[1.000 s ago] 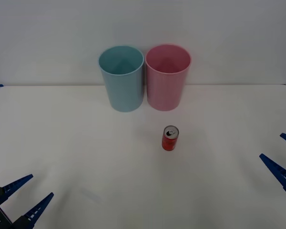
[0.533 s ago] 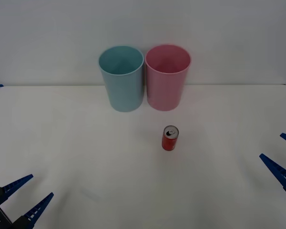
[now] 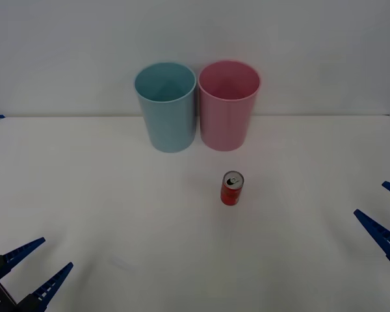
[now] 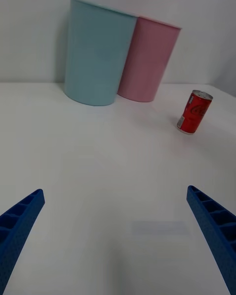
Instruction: Grasp the object on the table and drop it into the matching bin: aluminum can to the light blue bin, PET bottle to the pink bin.
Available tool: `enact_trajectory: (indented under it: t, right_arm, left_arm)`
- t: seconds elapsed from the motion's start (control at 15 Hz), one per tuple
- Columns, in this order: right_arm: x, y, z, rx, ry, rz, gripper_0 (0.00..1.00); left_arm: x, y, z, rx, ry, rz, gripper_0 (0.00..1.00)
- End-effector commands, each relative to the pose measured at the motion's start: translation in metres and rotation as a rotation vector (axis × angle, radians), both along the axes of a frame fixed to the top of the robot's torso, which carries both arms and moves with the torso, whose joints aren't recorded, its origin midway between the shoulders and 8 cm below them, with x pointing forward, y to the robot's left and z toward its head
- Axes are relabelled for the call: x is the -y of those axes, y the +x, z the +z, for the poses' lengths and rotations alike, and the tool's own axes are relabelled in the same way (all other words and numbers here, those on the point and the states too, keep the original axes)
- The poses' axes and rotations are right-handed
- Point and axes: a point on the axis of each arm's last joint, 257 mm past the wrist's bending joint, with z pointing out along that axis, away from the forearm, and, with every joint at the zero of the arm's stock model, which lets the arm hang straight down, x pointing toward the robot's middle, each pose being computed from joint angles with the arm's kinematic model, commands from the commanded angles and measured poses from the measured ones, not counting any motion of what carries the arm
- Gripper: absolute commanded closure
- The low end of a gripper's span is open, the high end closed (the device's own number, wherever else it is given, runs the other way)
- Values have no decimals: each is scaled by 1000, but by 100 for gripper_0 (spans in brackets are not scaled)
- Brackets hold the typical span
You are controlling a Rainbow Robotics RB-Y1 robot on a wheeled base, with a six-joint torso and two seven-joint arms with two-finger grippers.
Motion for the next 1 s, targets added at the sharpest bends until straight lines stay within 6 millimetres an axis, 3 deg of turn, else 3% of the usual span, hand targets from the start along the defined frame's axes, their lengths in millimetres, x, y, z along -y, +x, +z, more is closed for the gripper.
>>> enact_trajectory:
  t: [0.07, 1.0]
  right_arm:
    - [0, 0, 0, 0, 0, 0, 0]
    - [0, 0, 0, 0, 0, 0, 0]
  left_arm:
    - [0, 0, 0, 0, 0, 0, 0]
    - [0, 0, 0, 0, 0, 0, 0]
